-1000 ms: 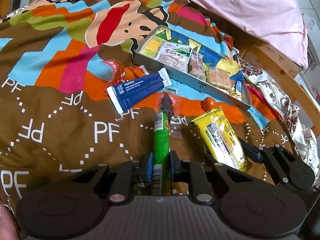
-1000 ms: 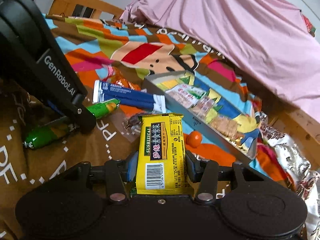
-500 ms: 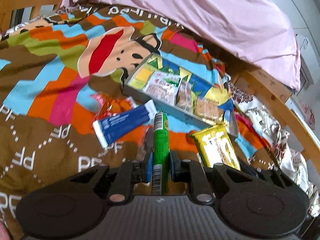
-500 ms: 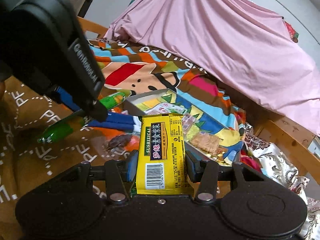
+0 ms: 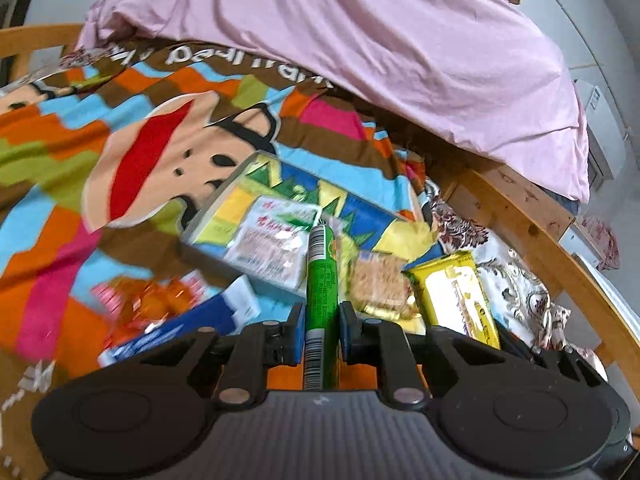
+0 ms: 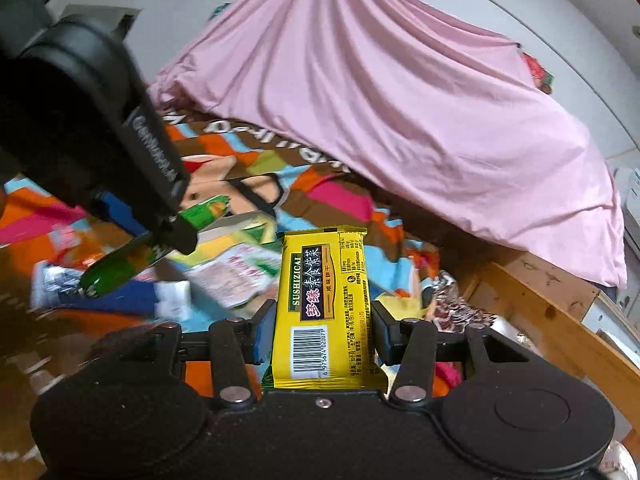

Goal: Organize snacks
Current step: 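Carry both held snacks over the dinosaur tray and lower them in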

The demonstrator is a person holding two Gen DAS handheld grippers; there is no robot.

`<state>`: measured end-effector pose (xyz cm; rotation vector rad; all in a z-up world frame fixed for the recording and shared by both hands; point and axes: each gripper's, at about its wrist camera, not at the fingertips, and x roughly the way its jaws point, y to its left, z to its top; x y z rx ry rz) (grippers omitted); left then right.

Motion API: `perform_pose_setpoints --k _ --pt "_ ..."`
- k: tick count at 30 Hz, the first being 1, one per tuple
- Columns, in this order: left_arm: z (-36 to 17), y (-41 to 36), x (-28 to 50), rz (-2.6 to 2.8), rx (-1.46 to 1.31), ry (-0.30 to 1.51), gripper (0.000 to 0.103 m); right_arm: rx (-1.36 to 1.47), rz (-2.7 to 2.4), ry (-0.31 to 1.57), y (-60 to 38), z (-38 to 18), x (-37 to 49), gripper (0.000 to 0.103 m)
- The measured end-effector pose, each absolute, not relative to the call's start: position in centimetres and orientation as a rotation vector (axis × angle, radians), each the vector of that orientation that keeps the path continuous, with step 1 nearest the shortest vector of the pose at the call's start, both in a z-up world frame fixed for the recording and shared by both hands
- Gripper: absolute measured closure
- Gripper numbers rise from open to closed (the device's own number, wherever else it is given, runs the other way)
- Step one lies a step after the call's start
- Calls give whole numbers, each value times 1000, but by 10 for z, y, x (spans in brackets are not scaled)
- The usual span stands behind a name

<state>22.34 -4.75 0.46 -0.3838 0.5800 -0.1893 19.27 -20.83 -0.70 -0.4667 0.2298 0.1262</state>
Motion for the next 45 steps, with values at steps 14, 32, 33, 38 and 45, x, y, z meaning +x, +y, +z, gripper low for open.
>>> perform_pose_setpoints --k 14,32,33,38,45 --pt "1 -110 354 -242 -326 590 85 -243 35 271 -272 -24 329 53" --pt "-42 -168 442 -226 -175 697 85 -27 22 461 -313 -63 399 52" --pt "-43 -170 443 -227 -169 700 85 -22 24 468 -313 -64 399 52" --pt "-48 -173 447 -217 -156 723 85 -22 33 489 -313 -69 401 52" --pt "-48 -173 450 -208 -152 731 84 -28 32 502 -311 -73 402 52"
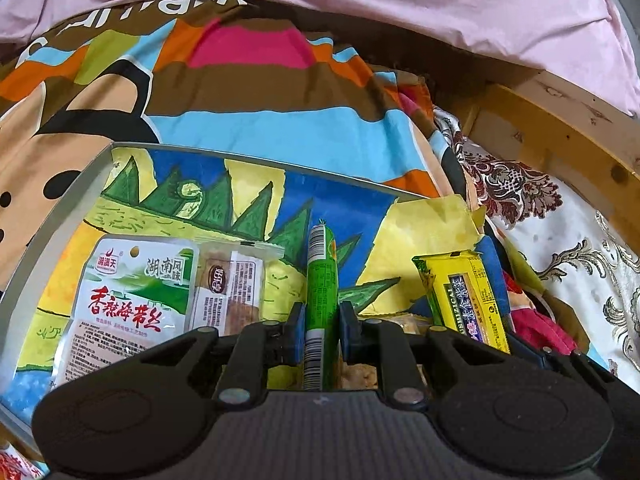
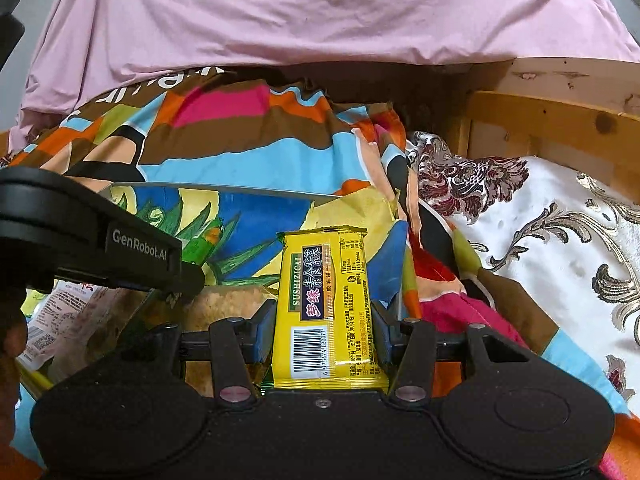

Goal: Organize snacks
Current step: 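Carry both held snacks over the dinosaur tray and lower them in, then open both grippers and withdraw them from the tray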

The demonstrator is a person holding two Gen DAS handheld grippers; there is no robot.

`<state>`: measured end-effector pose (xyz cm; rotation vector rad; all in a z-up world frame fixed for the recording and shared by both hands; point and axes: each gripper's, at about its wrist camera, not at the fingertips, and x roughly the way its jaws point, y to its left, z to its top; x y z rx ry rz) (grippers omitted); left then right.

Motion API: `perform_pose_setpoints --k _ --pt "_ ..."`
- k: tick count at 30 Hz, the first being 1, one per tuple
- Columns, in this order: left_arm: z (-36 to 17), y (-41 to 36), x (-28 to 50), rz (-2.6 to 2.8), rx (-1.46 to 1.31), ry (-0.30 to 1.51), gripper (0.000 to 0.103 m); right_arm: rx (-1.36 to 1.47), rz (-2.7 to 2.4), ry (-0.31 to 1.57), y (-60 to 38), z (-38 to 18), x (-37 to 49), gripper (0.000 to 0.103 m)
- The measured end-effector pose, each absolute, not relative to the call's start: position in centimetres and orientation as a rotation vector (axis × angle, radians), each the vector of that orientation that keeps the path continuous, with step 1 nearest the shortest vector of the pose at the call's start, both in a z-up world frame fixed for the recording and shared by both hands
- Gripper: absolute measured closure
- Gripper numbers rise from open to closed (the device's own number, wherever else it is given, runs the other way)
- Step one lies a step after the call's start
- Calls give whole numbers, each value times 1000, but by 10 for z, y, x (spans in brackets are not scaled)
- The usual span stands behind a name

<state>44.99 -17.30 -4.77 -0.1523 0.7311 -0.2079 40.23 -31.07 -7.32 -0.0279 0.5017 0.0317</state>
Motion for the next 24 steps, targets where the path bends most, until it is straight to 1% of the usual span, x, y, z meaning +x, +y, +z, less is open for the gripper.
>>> perform_pose_setpoints --k 7,10,12,14,16,17,18,19,20,21,22,24 --pt "-48 -169 451 -202 -180 742 83 -12 26 491 -312 -72 401 48" --pt "-47 -167 450 -205 -190 737 79 -7 35 472 -311 -71 398 40" --pt "-47 -165 449 -204 -210 738 70 -17 34 449 -309 -67 394 35" --pt "-45 -163 446 -199 -224 732 64 -17 31 421 -309 -62 389 26" --pt "-41 -160 442 -206 -237 714 60 -12 30 393 -309 -55 383 23" --pt "-37 -158 438 -211 -246 697 56 -12 27 382 -310 -51 381 20" --pt "-34 -156 435 -211 -254 682 46 -12 22 369 -310 -47 377 20" --pt "-30 -153 431 -207 -260 667 40 -13 19 356 -310 -42 373 18" --pt "-25 -150 426 -201 -268 646 31 -14 18 345 -311 -37 368 17" --pt "-21 -148 420 -199 -273 624 27 -14 16 335 -311 -32 364 16" --pt "-16 -145 414 -203 -270 603 25 -14 16 321 -312 -26 358 15" --pt "-7 -141 404 -208 -252 580 19 -19 14 295 -314 -15 346 12"
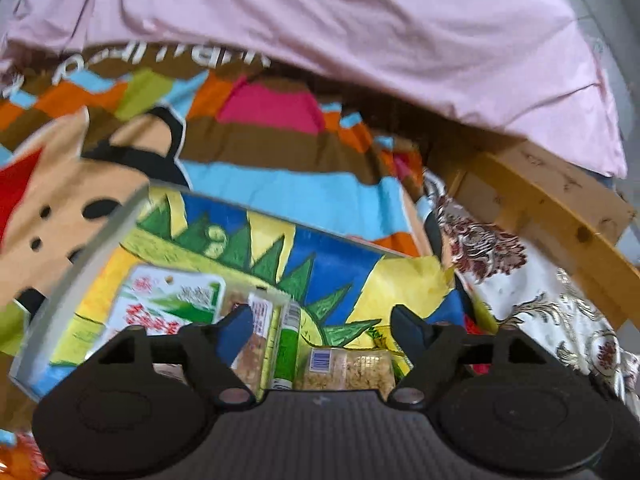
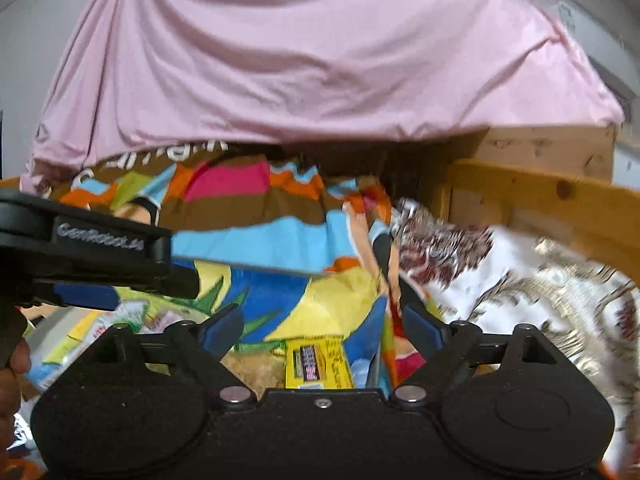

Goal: Organize snacks
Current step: 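Open both grippers and withdraw them from the tray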

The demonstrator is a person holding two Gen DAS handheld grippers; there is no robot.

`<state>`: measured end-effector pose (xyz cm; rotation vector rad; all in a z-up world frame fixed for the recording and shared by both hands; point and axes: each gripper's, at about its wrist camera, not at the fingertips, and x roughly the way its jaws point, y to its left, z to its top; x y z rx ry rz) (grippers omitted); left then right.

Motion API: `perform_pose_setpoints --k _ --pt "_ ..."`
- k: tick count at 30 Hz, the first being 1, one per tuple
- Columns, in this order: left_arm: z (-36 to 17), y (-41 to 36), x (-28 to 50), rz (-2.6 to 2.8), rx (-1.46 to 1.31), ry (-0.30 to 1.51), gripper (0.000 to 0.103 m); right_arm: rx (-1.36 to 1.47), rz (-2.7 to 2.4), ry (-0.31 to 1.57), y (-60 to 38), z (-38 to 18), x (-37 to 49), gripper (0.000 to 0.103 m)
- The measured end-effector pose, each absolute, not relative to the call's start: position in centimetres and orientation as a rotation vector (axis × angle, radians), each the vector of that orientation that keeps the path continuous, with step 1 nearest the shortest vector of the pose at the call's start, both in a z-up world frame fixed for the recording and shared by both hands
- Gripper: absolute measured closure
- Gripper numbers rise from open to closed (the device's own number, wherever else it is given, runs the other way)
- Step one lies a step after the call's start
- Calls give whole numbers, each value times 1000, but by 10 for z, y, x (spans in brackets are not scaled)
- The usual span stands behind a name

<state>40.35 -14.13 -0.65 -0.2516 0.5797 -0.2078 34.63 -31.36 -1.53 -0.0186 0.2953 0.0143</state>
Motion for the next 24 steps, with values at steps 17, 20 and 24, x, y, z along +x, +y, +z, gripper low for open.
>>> perform_pose_setpoints --k 17,20,24 --pt "63 -95 269 -155 -223 381 1 65 3 134 -324 65 204 1" --pt "66 -84 244 -120 -223 369 1 54 3 128 -322 68 179 1" --pt "64 -70 210 -78 -230 360 0 46 9 120 -317 69 149 1"
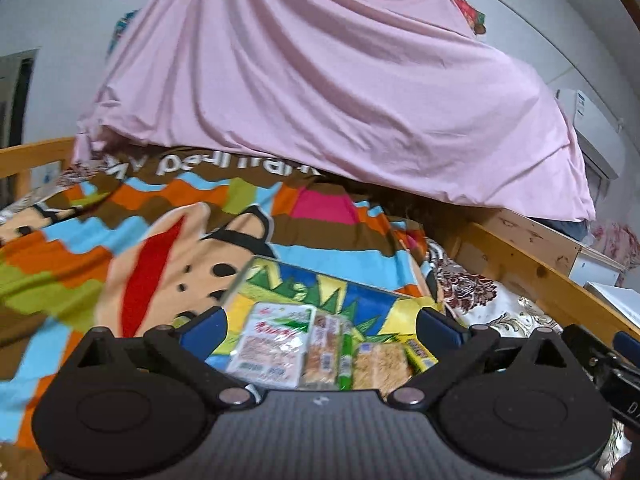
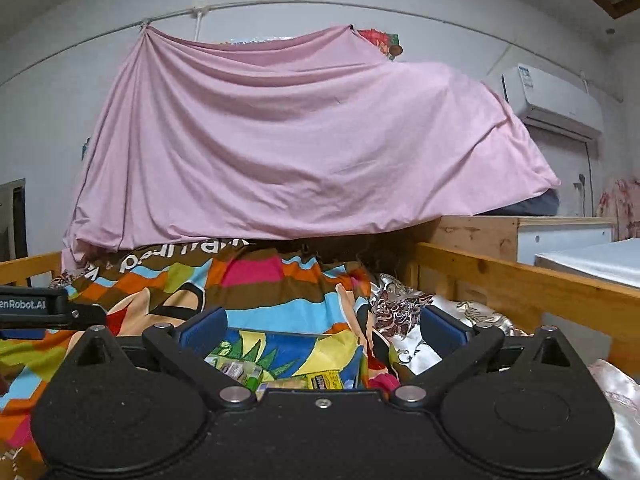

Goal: Organize snacks
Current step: 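Open both grippers and withdraw them from the tray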

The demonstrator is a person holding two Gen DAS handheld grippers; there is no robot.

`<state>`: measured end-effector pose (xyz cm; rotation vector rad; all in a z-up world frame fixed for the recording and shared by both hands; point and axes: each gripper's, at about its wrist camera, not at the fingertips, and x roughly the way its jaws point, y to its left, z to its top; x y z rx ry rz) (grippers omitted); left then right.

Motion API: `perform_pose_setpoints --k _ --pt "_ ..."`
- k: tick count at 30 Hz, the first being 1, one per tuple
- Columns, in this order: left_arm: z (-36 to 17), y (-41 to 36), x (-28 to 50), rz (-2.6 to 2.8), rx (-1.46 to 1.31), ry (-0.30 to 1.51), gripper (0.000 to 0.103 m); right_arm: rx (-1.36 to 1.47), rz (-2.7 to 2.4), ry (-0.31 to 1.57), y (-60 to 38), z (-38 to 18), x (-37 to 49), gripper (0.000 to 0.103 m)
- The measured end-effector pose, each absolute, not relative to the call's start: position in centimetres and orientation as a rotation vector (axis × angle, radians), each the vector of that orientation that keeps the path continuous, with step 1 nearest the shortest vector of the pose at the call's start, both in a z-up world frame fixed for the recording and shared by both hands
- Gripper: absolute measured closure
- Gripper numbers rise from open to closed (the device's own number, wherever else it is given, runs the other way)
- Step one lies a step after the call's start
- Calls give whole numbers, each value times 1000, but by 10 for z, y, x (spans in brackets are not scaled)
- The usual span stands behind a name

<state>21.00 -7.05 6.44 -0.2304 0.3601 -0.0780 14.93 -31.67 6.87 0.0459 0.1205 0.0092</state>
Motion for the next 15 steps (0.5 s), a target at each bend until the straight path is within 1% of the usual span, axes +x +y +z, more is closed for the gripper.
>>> perform_pose_setpoints --k 10,15 --pt "50 -48 140 13 -188 358 0 83 -4 138 -300 54 89 1" --pt "42 -40 114 65 -181 369 0 10 1 158 -279 38 60 1"
